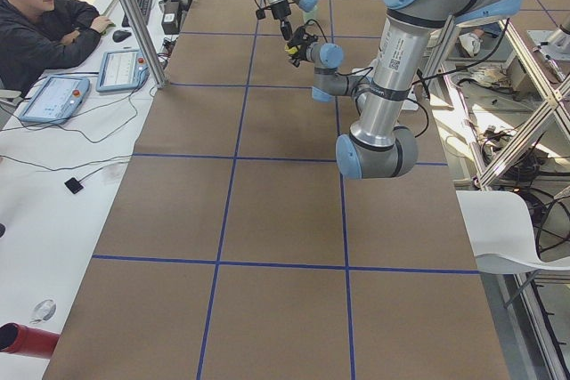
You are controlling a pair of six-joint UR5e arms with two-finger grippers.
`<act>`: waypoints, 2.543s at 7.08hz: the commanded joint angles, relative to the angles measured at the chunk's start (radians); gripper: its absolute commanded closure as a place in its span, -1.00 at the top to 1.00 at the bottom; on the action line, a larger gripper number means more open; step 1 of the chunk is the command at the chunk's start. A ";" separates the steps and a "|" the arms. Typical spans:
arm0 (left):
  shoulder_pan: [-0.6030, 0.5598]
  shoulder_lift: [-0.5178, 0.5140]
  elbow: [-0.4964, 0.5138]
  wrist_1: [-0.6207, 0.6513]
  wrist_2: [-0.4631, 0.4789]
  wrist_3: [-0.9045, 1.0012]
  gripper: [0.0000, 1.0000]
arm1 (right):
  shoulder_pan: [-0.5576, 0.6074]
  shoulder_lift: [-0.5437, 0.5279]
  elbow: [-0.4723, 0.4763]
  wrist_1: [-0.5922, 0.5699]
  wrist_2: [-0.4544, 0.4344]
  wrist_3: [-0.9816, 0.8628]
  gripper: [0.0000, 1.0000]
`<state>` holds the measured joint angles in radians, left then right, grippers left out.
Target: Transfer and stack yellow cup on green cup
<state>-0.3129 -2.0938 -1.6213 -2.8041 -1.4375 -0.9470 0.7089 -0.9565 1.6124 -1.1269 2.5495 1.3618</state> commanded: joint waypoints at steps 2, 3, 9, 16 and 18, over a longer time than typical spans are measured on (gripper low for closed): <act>0.000 -0.012 0.012 0.000 0.000 -0.001 -1.00 | 0.000 -0.011 0.004 0.007 -0.003 -0.003 -0.57; 0.000 -0.012 0.012 0.000 0.000 -0.001 -1.00 | 0.000 -0.011 0.007 0.007 -0.006 -0.003 -0.64; 0.000 -0.017 0.011 0.012 0.021 -0.006 1.00 | 0.009 -0.018 0.009 0.010 -0.011 -0.012 -0.93; -0.011 0.076 -0.043 0.015 0.096 -0.010 1.00 | 0.197 -0.111 0.041 0.012 -0.250 -0.153 -1.00; -0.012 0.173 -0.116 0.067 0.146 -0.012 1.00 | 0.208 -0.245 0.214 0.010 -0.555 -0.211 -1.00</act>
<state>-0.3241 -1.9892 -1.6861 -2.7761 -1.3207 -0.9582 0.9092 -1.1141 1.7211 -1.1163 2.1824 1.1973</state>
